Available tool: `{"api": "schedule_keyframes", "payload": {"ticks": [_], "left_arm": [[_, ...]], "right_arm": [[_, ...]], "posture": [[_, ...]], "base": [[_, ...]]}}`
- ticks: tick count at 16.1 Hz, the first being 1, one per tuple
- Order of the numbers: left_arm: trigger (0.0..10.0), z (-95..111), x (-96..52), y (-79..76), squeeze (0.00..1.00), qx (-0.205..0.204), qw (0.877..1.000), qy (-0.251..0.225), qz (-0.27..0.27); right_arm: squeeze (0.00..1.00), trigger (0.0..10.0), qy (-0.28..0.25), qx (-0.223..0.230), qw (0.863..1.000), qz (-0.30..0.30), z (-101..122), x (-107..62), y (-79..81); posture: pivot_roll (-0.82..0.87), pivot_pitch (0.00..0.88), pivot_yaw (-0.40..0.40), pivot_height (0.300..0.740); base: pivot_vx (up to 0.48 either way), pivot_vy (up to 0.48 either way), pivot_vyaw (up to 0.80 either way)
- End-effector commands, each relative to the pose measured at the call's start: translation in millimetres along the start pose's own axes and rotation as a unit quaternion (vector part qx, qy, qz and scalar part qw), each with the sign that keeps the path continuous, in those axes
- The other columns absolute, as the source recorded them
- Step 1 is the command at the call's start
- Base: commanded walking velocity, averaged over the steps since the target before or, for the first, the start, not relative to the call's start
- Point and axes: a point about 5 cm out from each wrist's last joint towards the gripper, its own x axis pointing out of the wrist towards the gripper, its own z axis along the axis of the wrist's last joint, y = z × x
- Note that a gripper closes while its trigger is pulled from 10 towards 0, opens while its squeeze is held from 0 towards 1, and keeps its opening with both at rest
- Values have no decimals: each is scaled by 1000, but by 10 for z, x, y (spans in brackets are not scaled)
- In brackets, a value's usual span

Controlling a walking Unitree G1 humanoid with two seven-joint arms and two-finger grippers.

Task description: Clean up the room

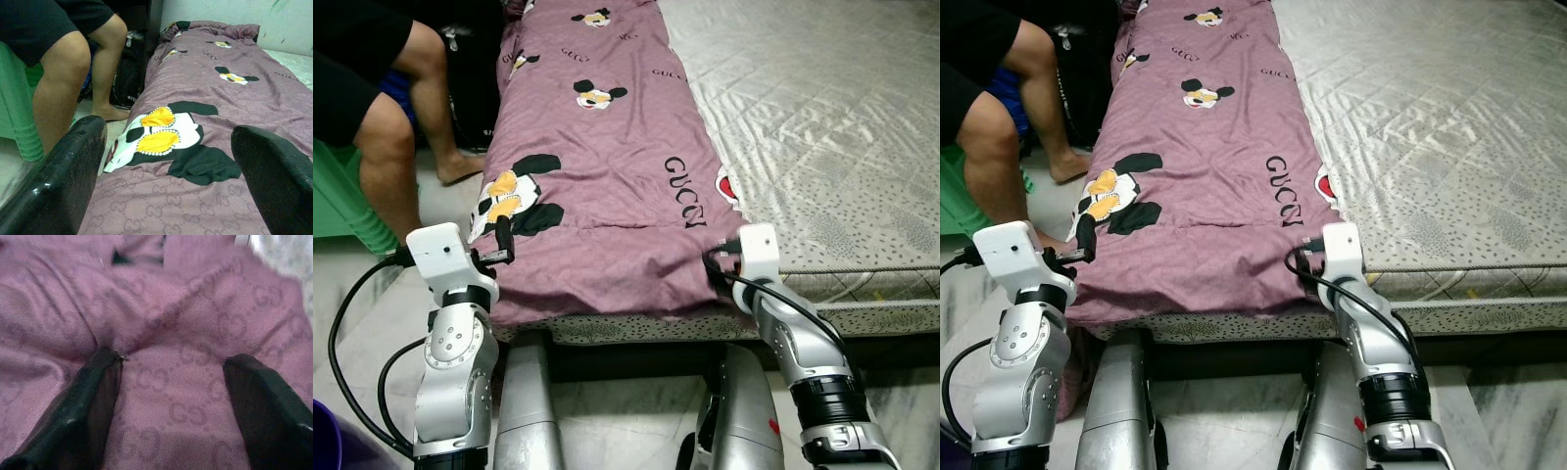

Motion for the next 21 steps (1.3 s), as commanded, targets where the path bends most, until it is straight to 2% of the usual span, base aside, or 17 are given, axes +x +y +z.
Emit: {"api": "schedule_keyframes", "payload": {"ticks": [1,4,8,9,11,14,16,17,18,19,20,21], "left_arm": [[10000,-2,15,18,0,4,1000,-1,3],[10000,-37,2,44,0,9,1000,1,10],[10000,-56,12,68,0,12,1000,-2,15],[10000,-60,19,68,0,12,1000,-3,16],[10000,-50,33,63,0,8,1000,-7,15],[10000,-51,32,65,0,6,1000,-10,14],[10000,-80,11,79,0,6,1000,-7,14],[10000,-86,12,83,0,6,1000,-6,14],[10000,-87,14,84,0,6,1000,-6,14],[10000,-86,18,83,0,6,1000,-6,14],[10000,-72,43,72,0,5,1000,-10,13],[10000,-59,58,62,0,3,1000,-14,12]], "right_arm": [[1000,10000,31,14,999,-16,-113,-1,-99],[1000,10000,60,18,996,-58,-314,-34,-322],[1000,10000,44,-3,990,-136,-389,-129,-644],[1000,10000,0,10,989,-149,-283,-159,-686],[1000,10000,-118,-5,983,-141,58,-236,-637],[1000,10000,-248,-42,956,-151,493,-411,-484],[1000,10000,-316,-56,934,-158,785,-533,-303],[1000,10000,-331,-54,930,-152,852,-556,-247],[659,10000,-340,-45,929,-143,895,-565,-199],[129,10000,-344,-44,928,-134,923,-567,-161],[0,10000,-349,-21,931,-107,967,-557,-70],[0,10000,-349,-9,933,-92,962,-543,-37]], "posture": [[11,0,-19,488],[9,0,-24,488],[-3,0,-26,488],[-11,0,-23,488],[-19,0,-21,488],[-33,0,-14,488],[-41,0,-5,488],[-41,0,-4,488],[-42,0,-4,488],[-41,0,-5,488],[-40,0,-7,488],[-39,0,-7,488]], "base": [[0,0,0],[0,0,0],[0,0,0],[0,0,0],[0,0,0],[0,0,0],[0,0,0],[0,0,0],[0,0,0],[0,0,0],[0,0,0],[0,0,0]]}}
